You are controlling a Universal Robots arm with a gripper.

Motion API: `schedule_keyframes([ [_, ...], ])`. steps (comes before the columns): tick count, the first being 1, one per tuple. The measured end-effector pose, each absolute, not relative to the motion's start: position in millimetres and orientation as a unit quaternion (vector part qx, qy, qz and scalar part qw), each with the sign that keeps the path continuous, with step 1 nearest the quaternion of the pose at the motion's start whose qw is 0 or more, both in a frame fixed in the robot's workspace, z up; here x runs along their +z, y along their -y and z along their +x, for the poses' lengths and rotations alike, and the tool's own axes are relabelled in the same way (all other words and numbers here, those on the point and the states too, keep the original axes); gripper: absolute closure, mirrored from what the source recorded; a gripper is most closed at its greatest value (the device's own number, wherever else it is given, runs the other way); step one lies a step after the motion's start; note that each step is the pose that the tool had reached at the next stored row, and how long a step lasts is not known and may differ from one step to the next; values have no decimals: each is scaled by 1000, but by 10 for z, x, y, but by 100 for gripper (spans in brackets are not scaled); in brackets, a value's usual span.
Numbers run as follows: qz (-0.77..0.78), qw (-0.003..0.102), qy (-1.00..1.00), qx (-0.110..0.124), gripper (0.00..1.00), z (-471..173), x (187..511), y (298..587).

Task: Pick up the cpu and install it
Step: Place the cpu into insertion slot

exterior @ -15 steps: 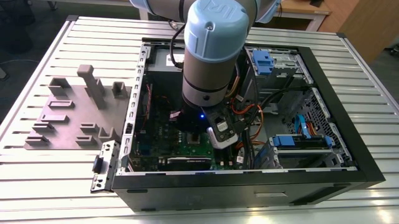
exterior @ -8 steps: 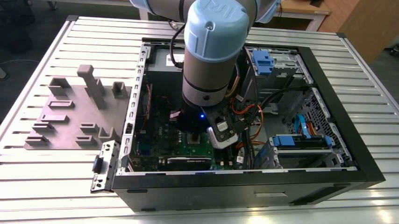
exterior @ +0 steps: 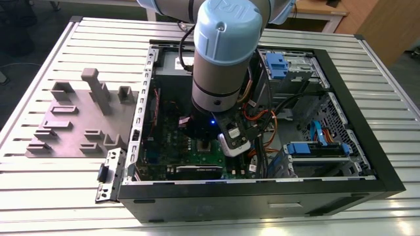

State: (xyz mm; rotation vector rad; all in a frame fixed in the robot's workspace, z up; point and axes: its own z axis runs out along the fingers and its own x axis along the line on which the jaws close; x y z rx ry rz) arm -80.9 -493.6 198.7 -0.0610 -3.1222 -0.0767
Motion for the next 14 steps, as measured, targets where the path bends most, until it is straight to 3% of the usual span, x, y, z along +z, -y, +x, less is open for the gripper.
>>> schedule_keyframes([
  [14, -20, 9, 999, -25, 89, -809, 2120, 4936],
])
